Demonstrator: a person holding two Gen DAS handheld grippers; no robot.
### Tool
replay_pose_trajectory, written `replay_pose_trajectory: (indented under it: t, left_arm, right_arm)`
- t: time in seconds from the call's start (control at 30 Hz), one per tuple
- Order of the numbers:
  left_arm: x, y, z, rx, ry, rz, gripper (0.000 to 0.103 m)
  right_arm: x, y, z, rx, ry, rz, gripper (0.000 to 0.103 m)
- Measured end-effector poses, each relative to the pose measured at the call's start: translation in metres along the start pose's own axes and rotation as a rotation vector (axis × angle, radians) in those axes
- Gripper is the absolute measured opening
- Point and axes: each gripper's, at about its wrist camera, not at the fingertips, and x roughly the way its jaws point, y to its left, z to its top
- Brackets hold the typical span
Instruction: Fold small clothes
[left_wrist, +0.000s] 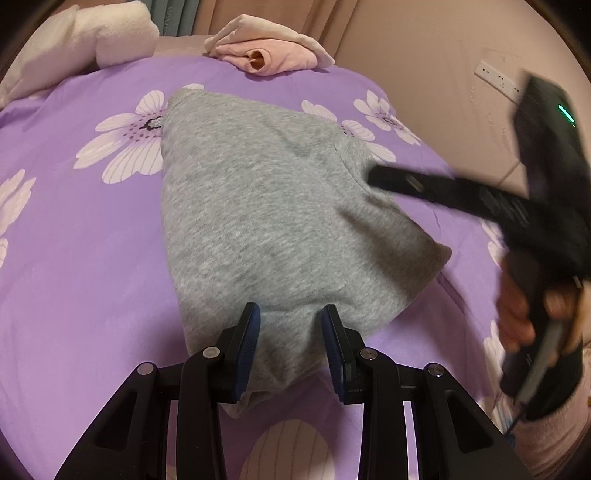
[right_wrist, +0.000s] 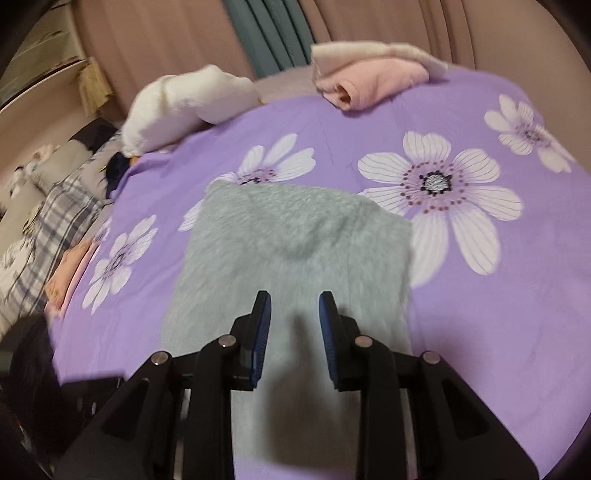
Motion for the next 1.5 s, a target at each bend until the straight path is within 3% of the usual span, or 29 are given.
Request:
replay_pose_trajectory:
  t: [0.17, 0.27, 0.77, 0.87, 1.07, 1.13, 1.2, 1.3, 1.5]
  left_arm:
    - [0.0, -0.002, -0.001, -0.002, -0.002, 0.013, 0.032]
    - [0.002, -0.001, -0.001, -0.01, 0.001, 0.013, 0.032]
    - [-0.03, 0.017, -0.024, -0.138, -0.024, -0.01, 0.032]
    - [-0.042, 0.023, -0.034, -0.17, -0.034, 0.006, 0.041]
    - [-0.06, 0.034, -0.051, -0.251, -0.03, 0.025, 0.042]
    - [-0.066, 0.038, -0.057, -0.28, -0.03, 0.022, 0.061]
    - [-0.075, 0.041, -0.064, -0.322, -0.054, 0.022, 0.07]
    - [-0.087, 0.041, -0.069, -0.337, -0.072, 0.024, 0.07]
    - [-0.103, 0.034, -0.081, -0.312, -0.085, 0.078, 0.071]
  right_arm:
    - [-0.013, -0.007, -0.04, -0.076, 0.013, -0.108, 0.027]
    - [-0.002, -0.026, -0.057, -0.029, 0.055, -0.14, 0.026]
    - [-0.045, -0.044, -0.089, 0.148, 0.007, -0.06, 0.031]
    - [-0.056, -0.045, -0.095, 0.165, -0.006, -0.051, 0.033]
    - [-0.071, -0.035, -0.101, 0.203, -0.04, 0.012, 0.045]
    - [-0.073, -0.028, -0.102, 0.211, -0.044, 0.042, 0.05]
    - [-0.074, -0.023, -0.101, 0.217, -0.044, 0.061, 0.058]
    - [-0.076, -0.014, -0.101, 0.211, -0.045, 0.051, 0.067]
    - [-0.085, 0.001, -0.104, 0.199, -0.036, 0.064, 0.069]
